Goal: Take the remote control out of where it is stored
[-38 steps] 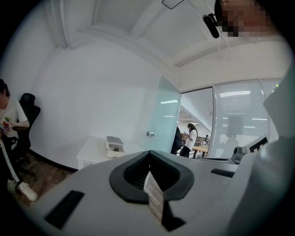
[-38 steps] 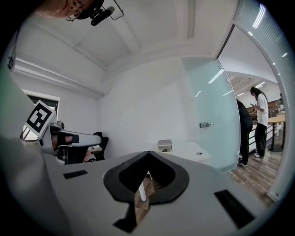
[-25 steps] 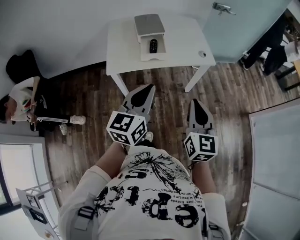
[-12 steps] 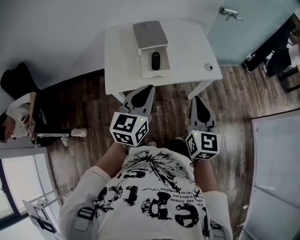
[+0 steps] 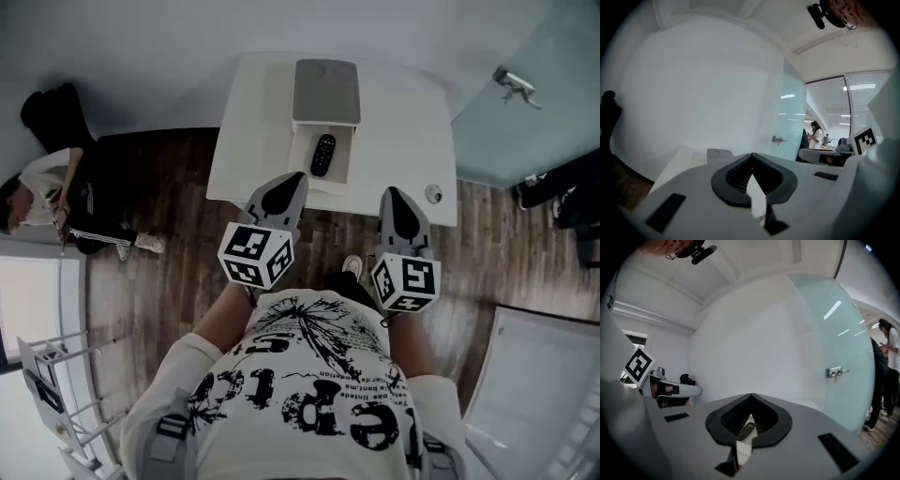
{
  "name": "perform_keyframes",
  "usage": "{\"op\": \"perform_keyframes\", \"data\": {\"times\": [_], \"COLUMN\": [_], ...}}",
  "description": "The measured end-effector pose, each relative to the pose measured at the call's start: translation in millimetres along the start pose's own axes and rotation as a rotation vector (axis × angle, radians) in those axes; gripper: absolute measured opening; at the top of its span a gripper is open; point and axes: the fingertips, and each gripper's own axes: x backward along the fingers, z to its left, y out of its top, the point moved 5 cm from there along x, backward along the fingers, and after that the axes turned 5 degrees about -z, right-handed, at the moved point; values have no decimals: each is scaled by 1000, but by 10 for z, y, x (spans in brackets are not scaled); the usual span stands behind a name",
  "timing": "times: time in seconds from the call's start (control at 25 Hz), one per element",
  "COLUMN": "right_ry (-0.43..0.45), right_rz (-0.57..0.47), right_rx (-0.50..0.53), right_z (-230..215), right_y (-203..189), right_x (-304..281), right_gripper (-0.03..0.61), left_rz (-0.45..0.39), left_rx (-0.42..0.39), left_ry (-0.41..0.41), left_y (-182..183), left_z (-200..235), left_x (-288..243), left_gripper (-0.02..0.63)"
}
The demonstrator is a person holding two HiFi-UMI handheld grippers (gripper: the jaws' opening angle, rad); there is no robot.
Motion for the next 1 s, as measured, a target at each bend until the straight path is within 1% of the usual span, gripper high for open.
{"op": "perform_keyframes", "data": {"times": [0.16, 0.32, 0.48, 0.6, 0.72, 0.84, 0.92, 1.0], "right_ry": [104, 195, 279, 299, 323, 340, 337, 325], "right_rz": [31, 68, 105, 120, 140, 170, 197, 224], "right_rx": [-7, -9, -20, -46, -62, -72, -77, -80], "right_z": [-420, -771, -1003, -1137, -1149, -1112, -1085, -1058], "right_y": [-18, -65, -126, -186, -262, -373, -464, -542], "right_x": [-410, -739, -1004, -1176, -1365, -1549, -1629, -1703], "right_gripper": [-6, -6, -7, -6, -7, -6, -7, -6], "left_rz": [21, 37, 13, 10, 39, 83, 102, 121], "left_rx": [40, 57, 102, 120, 120, 93, 61, 51], "left_ry": [98, 197, 294, 317, 333, 336, 357, 374], "left_y": [-127, -239, -268, -297, -353, -420, -470, -533], "left_z": [-45, -76, -104, -109, -20, 102, 206, 343], "left_x": [-393, -723, -918, -1039, -1144, -1268, -1318, -1363], "left_gripper": [9, 9, 9, 9, 9, 9, 9, 9]}}
